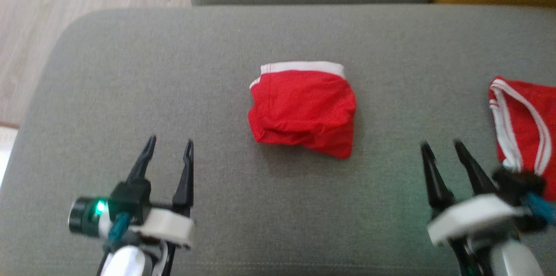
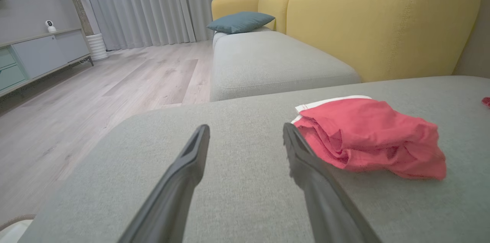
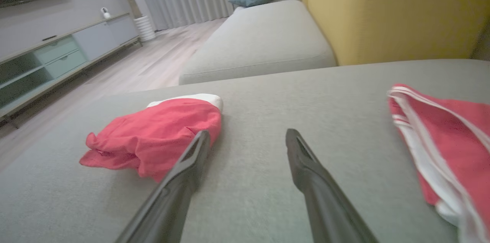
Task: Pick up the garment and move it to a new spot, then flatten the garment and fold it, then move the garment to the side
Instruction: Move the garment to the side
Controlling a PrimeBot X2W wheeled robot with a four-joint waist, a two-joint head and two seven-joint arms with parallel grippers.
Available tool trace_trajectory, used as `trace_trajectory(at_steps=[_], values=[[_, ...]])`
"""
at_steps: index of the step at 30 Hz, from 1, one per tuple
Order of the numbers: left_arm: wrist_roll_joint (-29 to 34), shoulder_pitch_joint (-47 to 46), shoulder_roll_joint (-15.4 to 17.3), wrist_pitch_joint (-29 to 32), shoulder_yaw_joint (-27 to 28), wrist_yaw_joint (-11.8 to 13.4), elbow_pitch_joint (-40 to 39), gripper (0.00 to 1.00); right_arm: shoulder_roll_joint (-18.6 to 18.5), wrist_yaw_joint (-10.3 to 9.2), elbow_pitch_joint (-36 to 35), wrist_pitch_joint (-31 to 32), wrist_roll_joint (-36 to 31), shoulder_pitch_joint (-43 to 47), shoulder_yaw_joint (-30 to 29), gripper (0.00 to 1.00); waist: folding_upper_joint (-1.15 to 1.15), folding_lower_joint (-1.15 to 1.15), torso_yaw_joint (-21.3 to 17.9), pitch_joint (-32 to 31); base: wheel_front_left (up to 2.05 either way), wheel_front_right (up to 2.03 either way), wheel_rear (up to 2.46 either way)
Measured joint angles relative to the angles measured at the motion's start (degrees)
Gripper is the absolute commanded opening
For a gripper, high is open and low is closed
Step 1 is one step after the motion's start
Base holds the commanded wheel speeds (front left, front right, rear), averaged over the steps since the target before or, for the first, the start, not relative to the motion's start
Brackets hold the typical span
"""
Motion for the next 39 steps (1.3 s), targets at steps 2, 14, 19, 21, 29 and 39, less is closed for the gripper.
trace_trajectory(at_steps=[2,14,19,21,29,39], values=[[0.0,-2.1,-0.2,-0.4,-0.2,0.0,0.1,1.0,-0.3,0.0,3.4,0.1,0.6,-5.1,2.0,1.0,0.0,0.0,0.5,1.4,0.0,0.0,0.0],[0.0,-8.0,-2.6,-1.8,-1.7,-1.0,2.7,1.0,-1.4,0.01,29.1,3.9,4.2,-25.7,10.7,1.0,0.0,0.0,5.0,7.5,0.0,0.0,0.0],[0.0,-8.7,-3.2,-1.9,-1.9,-1.1,3.4,1.0,-1.3,0.01,38.8,5.8,5.4,-30.0,11.2,1.0,0.0,0.0,6.2,8.6,0.0,0.0,0.0],[0.0,-9.2,-3.3,-1.9,-1.9,-1.1,3.5,1.0,-1.3,0.01,41.4,7.1,6.2,-32.2,12.2,0.59,0.0,0.0,6.4,8.7,0.0,0.0,0.0],[0.0,-9.2,-3.4,-1.9,-1.6,-1.0,3.0,1.0,-1.4,0.01,44.3,4.6,5.8,-34.4,16.8,0.0,0.0,0.0,5.6,8.3,0.0,0.0,0.0],[0.2,-8.7,-3.3,-2.2,-0.5,-1.0,1.4,1.0,-7.7,0.01,32.9,2.0,0.3,-25.8,18.9,0.0,0.0,0.0,-1.6,7.1,0.0,0.0,0.0]])
